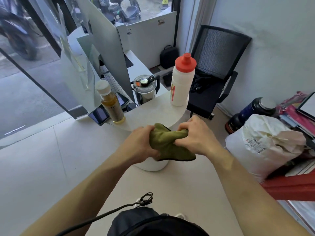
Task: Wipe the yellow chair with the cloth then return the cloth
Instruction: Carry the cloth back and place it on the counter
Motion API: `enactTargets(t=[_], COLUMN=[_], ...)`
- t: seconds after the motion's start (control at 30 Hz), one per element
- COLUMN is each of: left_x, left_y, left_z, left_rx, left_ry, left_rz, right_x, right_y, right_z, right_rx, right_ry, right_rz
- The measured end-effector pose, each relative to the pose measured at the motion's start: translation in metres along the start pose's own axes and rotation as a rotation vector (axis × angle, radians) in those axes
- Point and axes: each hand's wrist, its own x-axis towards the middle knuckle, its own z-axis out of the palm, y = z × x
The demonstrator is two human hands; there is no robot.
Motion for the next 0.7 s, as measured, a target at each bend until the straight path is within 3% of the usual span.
enactTargets(t=[0.07,0.13,0.27,0.33,0.4,0.47,0.53,0.63,0.7], left_x=[-0.006,-0.010,-0.007,0.007,0.022,0.036,0.047,0.056,0.064], left_y=[-0.001,-0.009,-0.016,-0.019,-0.022,-0.025,-0.027,-0.023,-0.024], left_z=[-0.009,-0.021,-0.026,-0.013,-0.007,-0.004,-0.001,0.005,0.006], left_rx=[0.159,0.082,-0.827,-1.076,-1.252,-1.418,-1.395,-0.889,-0.569], left_ry=[0.064,0.108,0.047,0.101,0.139,0.162,0.252,0.388,0.382], left_rz=[0.035,0.048,-0.126,-0.339,-0.488,-0.486,-0.390,-0.193,-0.133], right_x=[0.000,0.002,0.018,0.026,0.036,0.052,0.071,0.092,0.100], right_y=[-0.004,-0.001,0.012,0.013,0.010,0.004,-0.004,-0.022,-0.034], right_z=[-0.008,-0.012,0.010,0.027,0.039,0.045,0.045,0.043,0.042], right_rx=[0.132,0.396,1.012,1.323,1.458,1.372,1.217,0.858,0.594], right_ry=[-0.094,-0.222,-0.210,-0.218,-0.175,-0.062,0.064,0.185,0.251], right_rz=[-0.086,-0.076,0.062,0.135,0.161,0.165,0.160,0.060,-0.009])
